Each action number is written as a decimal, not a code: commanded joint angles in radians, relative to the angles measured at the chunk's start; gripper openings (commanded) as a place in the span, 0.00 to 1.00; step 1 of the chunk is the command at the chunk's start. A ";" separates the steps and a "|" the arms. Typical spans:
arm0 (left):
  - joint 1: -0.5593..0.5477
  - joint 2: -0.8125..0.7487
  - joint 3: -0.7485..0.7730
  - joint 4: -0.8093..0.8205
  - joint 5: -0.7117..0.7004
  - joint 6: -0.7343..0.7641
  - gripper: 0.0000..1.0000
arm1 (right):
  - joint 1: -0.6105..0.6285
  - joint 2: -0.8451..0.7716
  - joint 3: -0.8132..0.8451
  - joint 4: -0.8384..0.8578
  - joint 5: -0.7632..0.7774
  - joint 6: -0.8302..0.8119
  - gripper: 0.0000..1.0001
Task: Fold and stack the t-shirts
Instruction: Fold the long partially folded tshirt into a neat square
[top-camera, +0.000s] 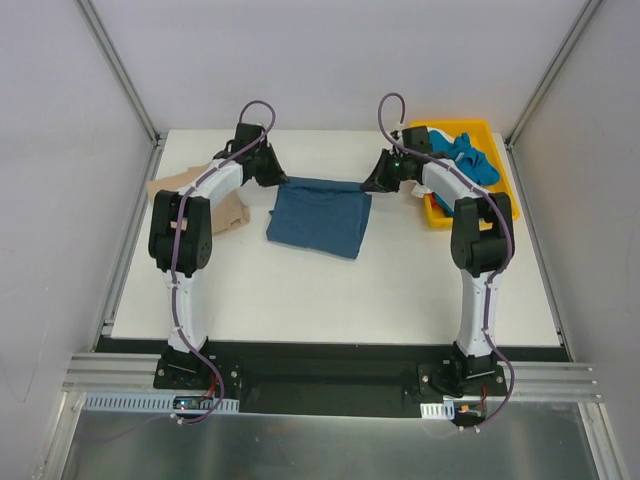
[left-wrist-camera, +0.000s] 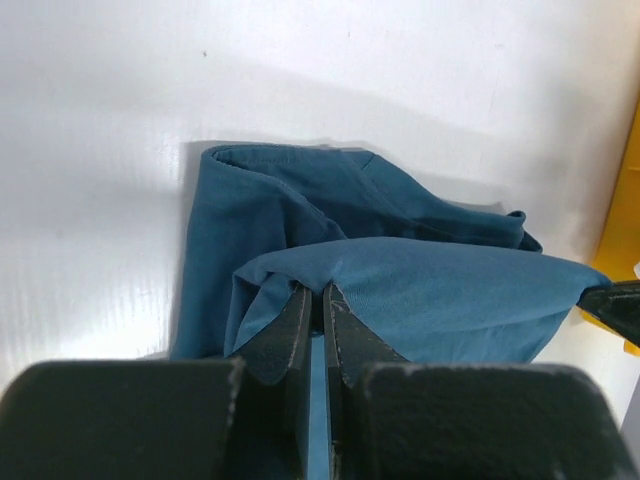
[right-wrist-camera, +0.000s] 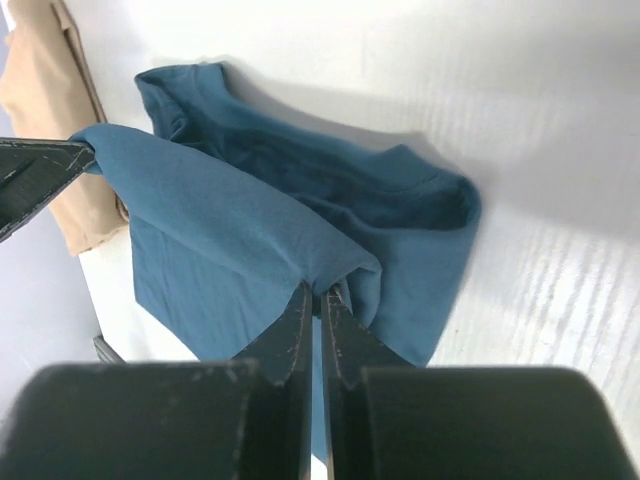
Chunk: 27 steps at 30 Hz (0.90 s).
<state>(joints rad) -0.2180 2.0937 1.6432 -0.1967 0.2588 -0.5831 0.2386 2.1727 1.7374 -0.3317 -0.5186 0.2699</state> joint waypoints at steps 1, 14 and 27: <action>0.014 0.051 0.087 0.010 0.080 0.034 0.00 | -0.019 -0.002 0.025 0.074 0.014 0.015 0.01; 0.012 -0.031 0.035 0.059 0.210 0.038 0.00 | -0.030 -0.192 -0.173 0.111 -0.035 0.015 0.01; 0.012 0.082 0.119 0.059 0.290 0.040 0.69 | -0.055 -0.128 -0.164 0.072 0.020 0.040 0.81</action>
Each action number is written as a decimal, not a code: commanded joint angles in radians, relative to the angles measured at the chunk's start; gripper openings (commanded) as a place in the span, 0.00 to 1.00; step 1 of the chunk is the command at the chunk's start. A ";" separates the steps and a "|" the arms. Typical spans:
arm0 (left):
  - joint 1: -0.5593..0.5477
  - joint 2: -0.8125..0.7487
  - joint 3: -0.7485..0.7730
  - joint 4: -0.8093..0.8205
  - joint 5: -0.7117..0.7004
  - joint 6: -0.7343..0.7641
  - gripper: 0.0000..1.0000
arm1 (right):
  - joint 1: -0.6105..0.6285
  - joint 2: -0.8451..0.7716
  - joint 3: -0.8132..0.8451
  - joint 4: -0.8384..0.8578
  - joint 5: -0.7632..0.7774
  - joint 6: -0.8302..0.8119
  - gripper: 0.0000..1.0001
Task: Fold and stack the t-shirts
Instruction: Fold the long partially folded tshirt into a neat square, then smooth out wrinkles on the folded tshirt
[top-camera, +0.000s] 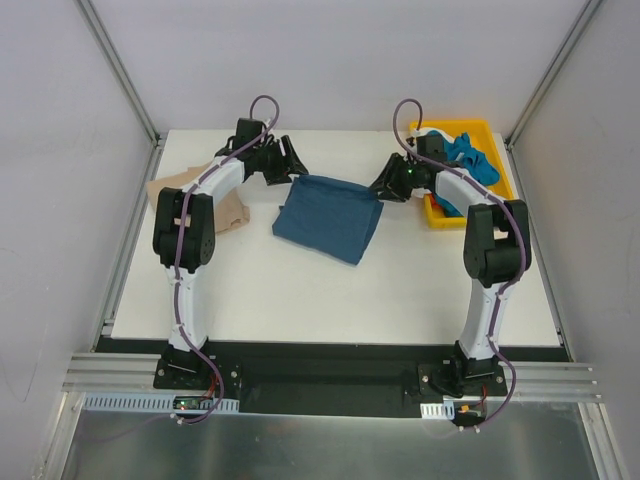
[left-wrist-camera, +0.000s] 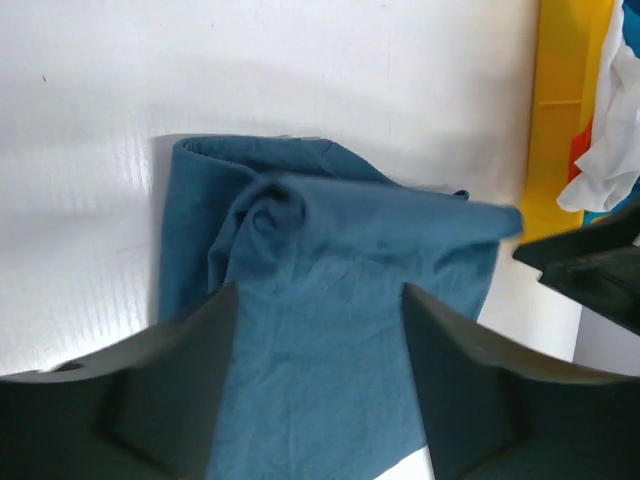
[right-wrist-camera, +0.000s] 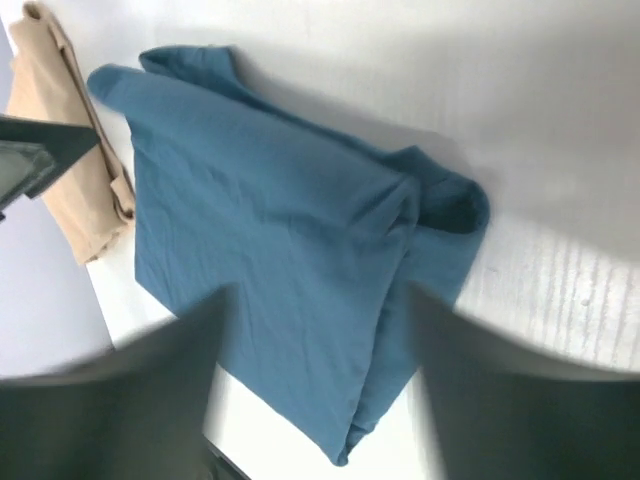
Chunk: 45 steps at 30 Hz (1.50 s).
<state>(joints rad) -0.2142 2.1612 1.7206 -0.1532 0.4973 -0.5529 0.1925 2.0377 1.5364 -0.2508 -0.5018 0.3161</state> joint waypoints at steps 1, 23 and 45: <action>0.009 0.006 0.039 0.017 0.044 0.011 0.91 | -0.005 0.006 0.051 -0.007 -0.024 -0.015 0.96; -0.094 -0.265 -0.418 0.152 0.020 -0.085 0.99 | 0.182 -0.048 -0.071 0.122 -0.130 -0.019 0.96; -0.363 -0.920 -1.142 0.219 -0.215 -0.260 0.99 | 0.243 -0.437 -0.532 0.033 0.009 -0.118 0.96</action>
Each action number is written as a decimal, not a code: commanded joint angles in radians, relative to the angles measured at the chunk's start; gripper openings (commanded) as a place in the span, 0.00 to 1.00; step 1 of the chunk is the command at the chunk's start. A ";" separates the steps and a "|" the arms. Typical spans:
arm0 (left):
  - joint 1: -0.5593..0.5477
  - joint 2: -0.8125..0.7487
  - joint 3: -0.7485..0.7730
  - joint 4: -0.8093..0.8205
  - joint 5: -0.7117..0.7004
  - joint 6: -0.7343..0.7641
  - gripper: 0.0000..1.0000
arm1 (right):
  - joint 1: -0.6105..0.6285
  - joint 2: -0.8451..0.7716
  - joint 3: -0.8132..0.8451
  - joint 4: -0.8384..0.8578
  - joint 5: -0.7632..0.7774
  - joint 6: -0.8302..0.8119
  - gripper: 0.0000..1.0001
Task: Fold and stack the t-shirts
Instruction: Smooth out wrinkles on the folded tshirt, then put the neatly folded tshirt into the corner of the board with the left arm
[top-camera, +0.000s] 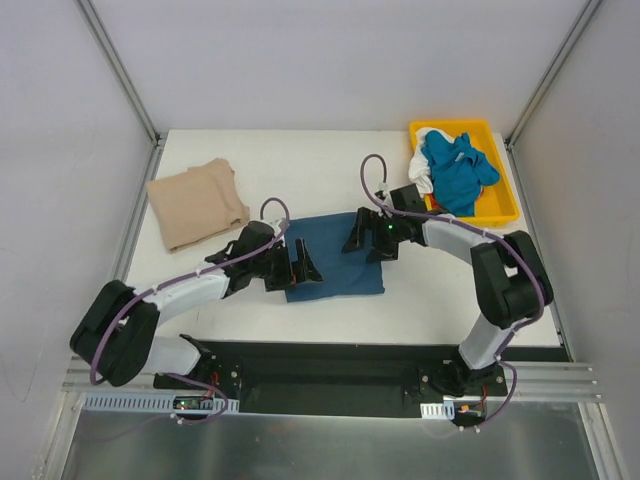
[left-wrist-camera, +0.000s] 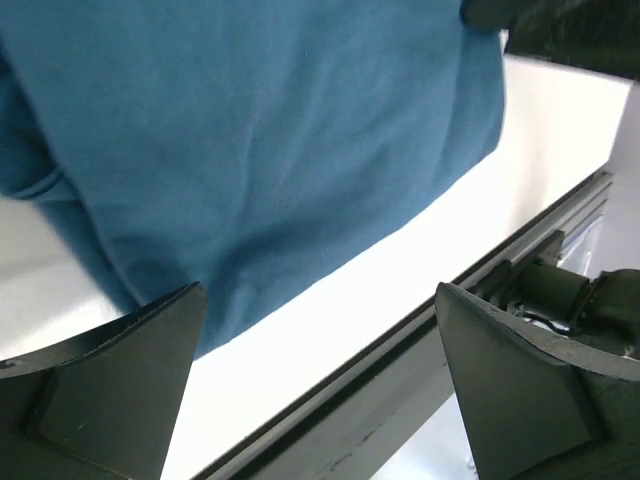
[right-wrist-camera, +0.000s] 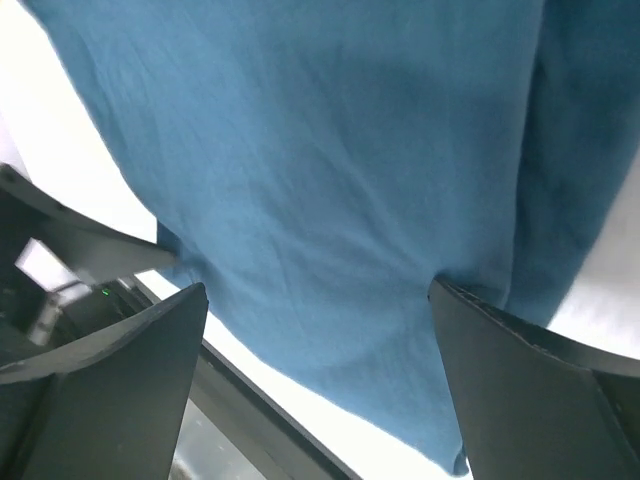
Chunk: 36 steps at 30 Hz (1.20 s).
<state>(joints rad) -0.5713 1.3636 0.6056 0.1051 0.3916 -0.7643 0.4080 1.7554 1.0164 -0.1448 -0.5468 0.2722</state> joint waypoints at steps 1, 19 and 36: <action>-0.006 -0.164 -0.014 -0.070 -0.115 -0.043 0.99 | 0.044 -0.219 -0.004 -0.116 0.070 -0.106 0.96; 0.074 0.216 0.255 -0.297 -0.336 0.017 0.84 | 0.074 -0.861 -0.142 -0.346 0.719 -0.215 0.96; 0.053 0.457 0.552 -0.424 -0.494 0.140 0.00 | 0.072 -0.870 -0.168 -0.338 0.758 -0.258 0.96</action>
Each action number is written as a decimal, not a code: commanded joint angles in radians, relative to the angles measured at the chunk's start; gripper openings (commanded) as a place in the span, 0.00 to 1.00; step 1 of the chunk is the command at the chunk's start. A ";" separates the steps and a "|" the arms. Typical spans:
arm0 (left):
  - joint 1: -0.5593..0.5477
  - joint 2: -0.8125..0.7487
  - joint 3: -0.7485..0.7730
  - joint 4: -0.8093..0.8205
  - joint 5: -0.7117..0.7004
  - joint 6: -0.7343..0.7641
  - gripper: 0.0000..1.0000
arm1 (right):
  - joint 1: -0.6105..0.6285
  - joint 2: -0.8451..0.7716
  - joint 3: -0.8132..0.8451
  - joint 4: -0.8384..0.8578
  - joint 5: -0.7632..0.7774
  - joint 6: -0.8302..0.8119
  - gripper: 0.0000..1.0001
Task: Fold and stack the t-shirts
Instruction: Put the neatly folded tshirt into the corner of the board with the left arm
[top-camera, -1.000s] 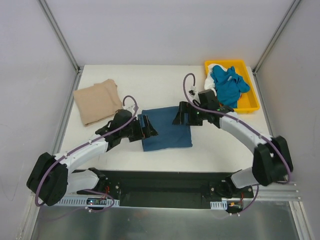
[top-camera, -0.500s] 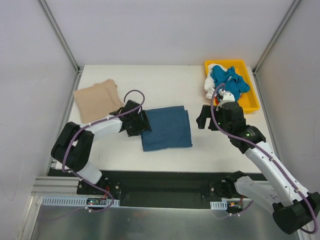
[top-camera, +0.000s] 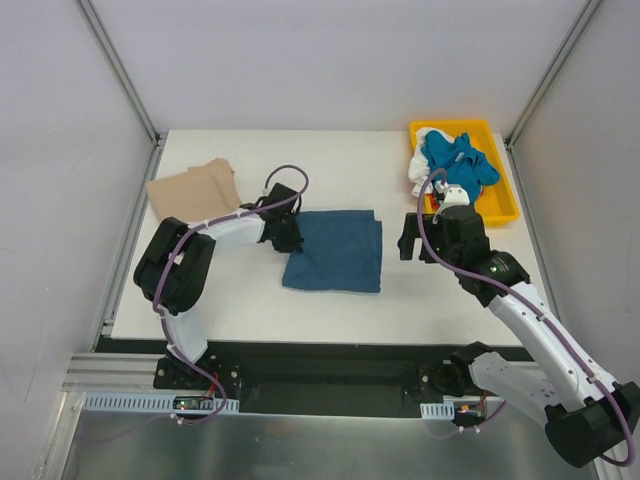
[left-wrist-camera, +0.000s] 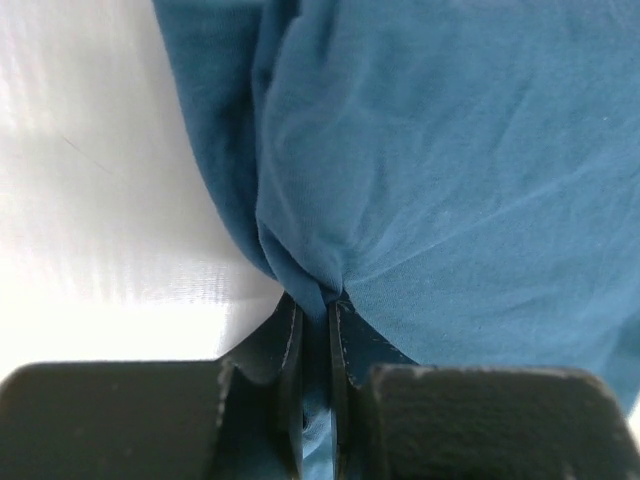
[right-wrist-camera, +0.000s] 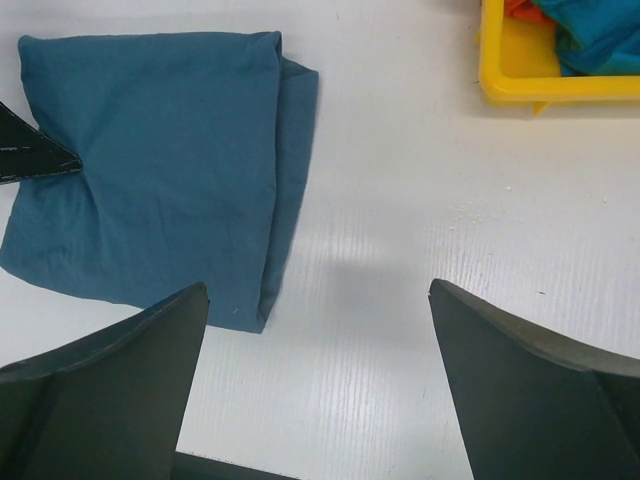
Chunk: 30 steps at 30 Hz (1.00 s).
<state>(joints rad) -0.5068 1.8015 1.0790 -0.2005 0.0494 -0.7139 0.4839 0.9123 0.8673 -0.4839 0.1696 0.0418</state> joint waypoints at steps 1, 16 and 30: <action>-0.012 0.015 0.099 -0.132 -0.211 0.125 0.00 | -0.004 -0.030 -0.025 0.001 0.054 -0.031 0.96; 0.042 0.025 0.420 -0.246 -0.638 0.539 0.00 | -0.008 -0.104 -0.111 -0.002 0.179 -0.068 0.96; 0.224 -0.050 0.564 -0.257 -0.668 0.790 0.00 | -0.041 -0.067 -0.126 0.018 0.171 -0.062 0.96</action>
<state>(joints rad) -0.3099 1.8252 1.5669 -0.4561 -0.5671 -0.0311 0.4564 0.8322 0.7399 -0.4866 0.3332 -0.0124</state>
